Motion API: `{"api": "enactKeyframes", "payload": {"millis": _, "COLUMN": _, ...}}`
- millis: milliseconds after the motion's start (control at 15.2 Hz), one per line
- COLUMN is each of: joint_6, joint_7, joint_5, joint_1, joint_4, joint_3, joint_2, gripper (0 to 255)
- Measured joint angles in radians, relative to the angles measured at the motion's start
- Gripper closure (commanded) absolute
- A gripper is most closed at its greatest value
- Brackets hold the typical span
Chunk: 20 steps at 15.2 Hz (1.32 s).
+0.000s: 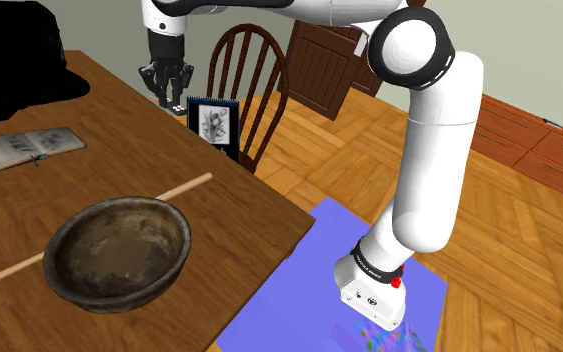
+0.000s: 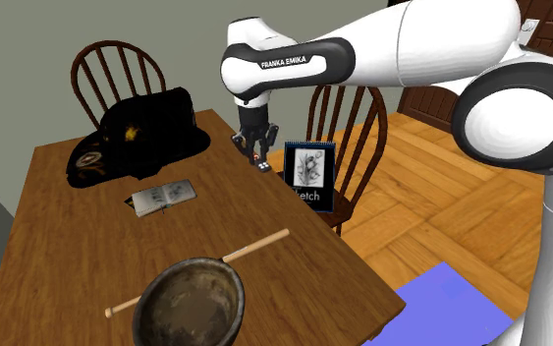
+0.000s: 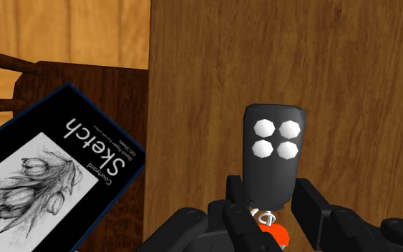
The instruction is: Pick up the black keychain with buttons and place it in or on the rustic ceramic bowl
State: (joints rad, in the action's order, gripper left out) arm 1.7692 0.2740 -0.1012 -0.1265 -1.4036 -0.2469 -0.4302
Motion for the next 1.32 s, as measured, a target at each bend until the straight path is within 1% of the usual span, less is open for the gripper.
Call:
{"api": "enactKeyframes", "payload": {"millis": 594, "joint_6": -0.121, "joint_7": -0.002, "joint_5": 0.001, "joint_1": -0.009, "joint_4": 0.124, "joint_3": -0.003, "joint_2": -0.002, "gripper": 255}}
{"api": "enactKeyframes", "payload": {"millis": 726, "joint_6": -0.117, "joint_7": 0.016, "joint_5": 0.006, "joint_1": -0.017, "joint_4": 0.090, "joint_3": -0.010, "joint_2": 0.027, "gripper": 255}}
{"api": "enactKeyframes", "payload": {"millis": 990, "joint_6": -0.072, "joint_7": 0.076, "joint_5": 0.026, "joint_1": -0.044, "joint_4": -0.056, "joint_3": -0.035, "joint_2": 0.130, "gripper": 255}}
{"api": "enactKeyframes", "payload": {"millis": 1320, "joint_6": -0.046, "joint_7": 0.160, "joint_5": 0.049, "joint_1": -0.088, "joint_4": -0.173, "joint_3": -0.072, "joint_2": 0.223, "gripper": 255}}
